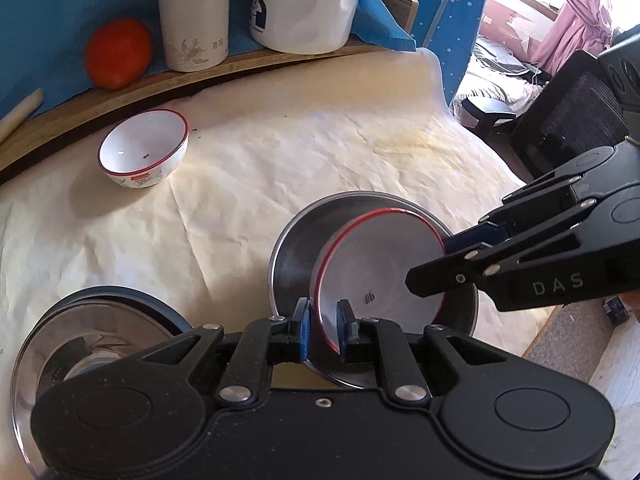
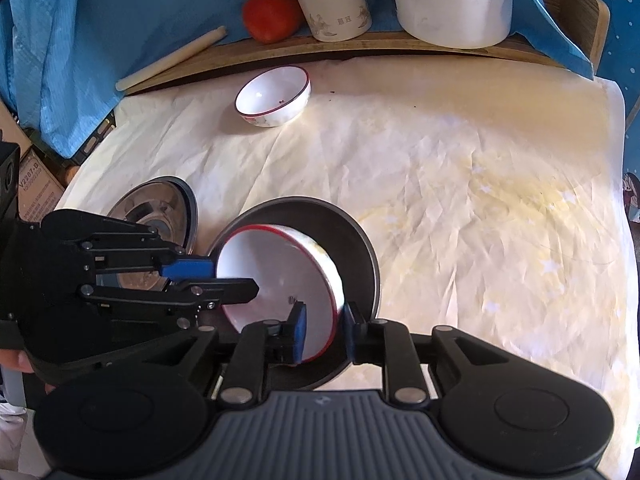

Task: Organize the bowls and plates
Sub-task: 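Carry the white bowl with the left gripper and lower it into the steel bowl, then open the left gripper and release the white bowl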

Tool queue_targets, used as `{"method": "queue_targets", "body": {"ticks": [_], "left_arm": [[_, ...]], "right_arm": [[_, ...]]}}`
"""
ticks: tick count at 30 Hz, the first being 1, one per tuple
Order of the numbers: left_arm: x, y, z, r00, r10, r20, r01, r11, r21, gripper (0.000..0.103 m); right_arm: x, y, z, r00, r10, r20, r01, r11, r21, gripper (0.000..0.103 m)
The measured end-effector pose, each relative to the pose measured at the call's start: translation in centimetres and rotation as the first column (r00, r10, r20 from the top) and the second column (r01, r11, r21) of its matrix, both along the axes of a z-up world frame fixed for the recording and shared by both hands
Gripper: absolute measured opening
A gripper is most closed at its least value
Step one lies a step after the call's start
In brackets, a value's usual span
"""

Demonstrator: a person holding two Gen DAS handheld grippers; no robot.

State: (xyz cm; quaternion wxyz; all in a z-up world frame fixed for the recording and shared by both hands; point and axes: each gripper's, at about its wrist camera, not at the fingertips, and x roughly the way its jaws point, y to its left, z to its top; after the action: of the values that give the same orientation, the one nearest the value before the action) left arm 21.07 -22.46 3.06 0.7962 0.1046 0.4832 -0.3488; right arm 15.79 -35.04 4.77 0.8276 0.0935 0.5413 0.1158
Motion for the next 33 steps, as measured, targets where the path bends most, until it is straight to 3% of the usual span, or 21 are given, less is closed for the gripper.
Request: {"method": "queue_targets", "body": {"ticks": [11,17,21,26,30,33], "left_arm": [[0.1,0.3,0.1,1.0,0.012,-0.009,-0.012,1.0,-0.02,0.016],[0.2,0.4,0.2,1.0,0.017,-0.014,-0.018,0.999,-0.031,0.018],[0.3,0.7,0.5,1.0,0.021,-0.012,-0.022,0.999,-0.047,0.021],[0.5,1.4,1.6,0.999,0.038,0.008,-0.038,0.996,-0.084,0.029],[0.9,2.3,2.7,0.993,0.093,0.068,-0.086,0.992,-0.097,0.055],[2.0,3.4,2.9,0.987,0.147,0.064,-0.139,0.983,-0.117,0.062]], "right_arm": [[0.1,0.1,0.6,1.0,0.007,0.014,-0.007,1.0,0.004,0.042],[0.2,-0.1,1.0,1.0,0.004,0.022,-0.004,1.0,0.014,0.044],[0.0,-0.4,1.3,0.999,0.001,0.037,-0.003,1.0,0.03,0.051],[-0.4,-0.9,2.4,0.997,-0.015,0.074,0.012,0.999,0.035,0.062],[-0.4,-1.8,2.8,0.994,-0.038,0.098,0.033,0.998,0.058,0.069],[0.1,-2.4,2.7,0.992,-0.058,0.111,0.048,0.995,0.087,0.076]]}}
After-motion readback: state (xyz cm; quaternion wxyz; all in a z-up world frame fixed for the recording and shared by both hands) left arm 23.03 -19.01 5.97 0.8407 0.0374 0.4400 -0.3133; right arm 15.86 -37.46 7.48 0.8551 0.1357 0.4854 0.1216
